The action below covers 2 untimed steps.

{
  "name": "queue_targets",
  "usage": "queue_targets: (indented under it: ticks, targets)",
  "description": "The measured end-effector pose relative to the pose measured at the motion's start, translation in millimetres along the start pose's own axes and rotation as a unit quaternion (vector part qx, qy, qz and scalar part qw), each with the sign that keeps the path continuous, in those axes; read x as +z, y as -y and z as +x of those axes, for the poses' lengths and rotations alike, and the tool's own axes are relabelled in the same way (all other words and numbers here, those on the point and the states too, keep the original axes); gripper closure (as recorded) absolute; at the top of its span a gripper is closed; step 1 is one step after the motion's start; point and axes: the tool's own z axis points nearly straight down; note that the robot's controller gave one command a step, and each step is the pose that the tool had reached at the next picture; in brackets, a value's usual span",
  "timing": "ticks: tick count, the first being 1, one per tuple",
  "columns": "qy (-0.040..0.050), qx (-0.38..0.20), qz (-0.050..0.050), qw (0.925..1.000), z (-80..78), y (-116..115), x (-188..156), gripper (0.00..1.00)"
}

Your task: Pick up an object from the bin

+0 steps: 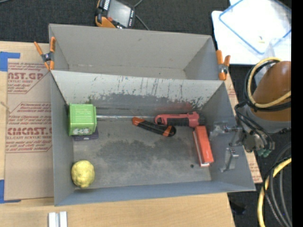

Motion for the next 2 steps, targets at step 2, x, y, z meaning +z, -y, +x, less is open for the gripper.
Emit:
queue_targets:
  ticks: [2]
  targets:
    - [0.0044,-0.169,0.001,0.9856,-59.6,7.8,88.1,0.00]
